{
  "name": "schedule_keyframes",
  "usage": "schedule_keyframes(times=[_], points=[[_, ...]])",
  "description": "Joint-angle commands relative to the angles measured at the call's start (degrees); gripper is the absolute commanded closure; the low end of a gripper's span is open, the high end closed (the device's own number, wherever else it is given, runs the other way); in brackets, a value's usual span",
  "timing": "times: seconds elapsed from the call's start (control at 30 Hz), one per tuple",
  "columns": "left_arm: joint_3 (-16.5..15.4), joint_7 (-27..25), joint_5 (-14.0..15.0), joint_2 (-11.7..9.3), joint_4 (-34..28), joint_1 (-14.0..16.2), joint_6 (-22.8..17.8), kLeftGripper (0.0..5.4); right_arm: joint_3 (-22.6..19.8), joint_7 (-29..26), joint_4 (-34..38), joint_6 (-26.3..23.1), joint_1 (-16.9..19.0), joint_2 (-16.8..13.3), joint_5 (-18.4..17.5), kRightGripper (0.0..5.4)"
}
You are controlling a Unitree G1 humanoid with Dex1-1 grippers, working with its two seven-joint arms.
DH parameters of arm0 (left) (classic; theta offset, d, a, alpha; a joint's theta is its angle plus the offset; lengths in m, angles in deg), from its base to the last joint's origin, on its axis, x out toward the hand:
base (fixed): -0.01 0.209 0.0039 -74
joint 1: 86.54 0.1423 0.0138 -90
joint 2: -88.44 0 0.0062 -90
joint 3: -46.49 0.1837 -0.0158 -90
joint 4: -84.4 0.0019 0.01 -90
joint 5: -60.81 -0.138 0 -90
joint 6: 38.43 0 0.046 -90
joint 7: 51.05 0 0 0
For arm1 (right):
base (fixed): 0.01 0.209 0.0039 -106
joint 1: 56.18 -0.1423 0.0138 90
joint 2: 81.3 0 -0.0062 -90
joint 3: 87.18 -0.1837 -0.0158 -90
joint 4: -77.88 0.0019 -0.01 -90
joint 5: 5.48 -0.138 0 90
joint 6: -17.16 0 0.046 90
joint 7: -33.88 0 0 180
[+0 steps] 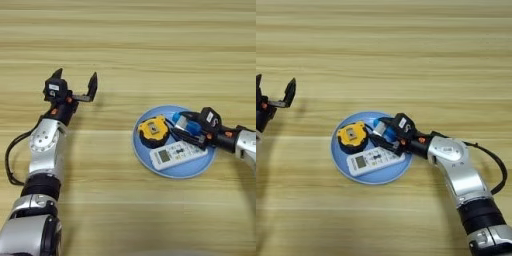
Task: Move the objects on the table
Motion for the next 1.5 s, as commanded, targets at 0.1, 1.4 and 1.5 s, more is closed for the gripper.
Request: schedule_keyframes(times=[0.1,1.4,1.5], points=[[-0.26,-0.32,0.31,-0.55,0.22,-0.66,0.40,0.00,0.60,-0.60,-1.08,0.45,0.03,-0.77,0.73,2.89],[-0.23,-0.27,0.17,-0.58,1.22,-1.46,0.52,0.00,-1.42,-3.57,-0.13,5.24,-1.53,-1.76,-1.62,0.02],[-0.24,-0.25,0.15,-0.59,1.40,-1.55,0.54,0.00,-1.41,-4.92,0.18,5.74,-1.72,-2.52,-1.97,0.02]])
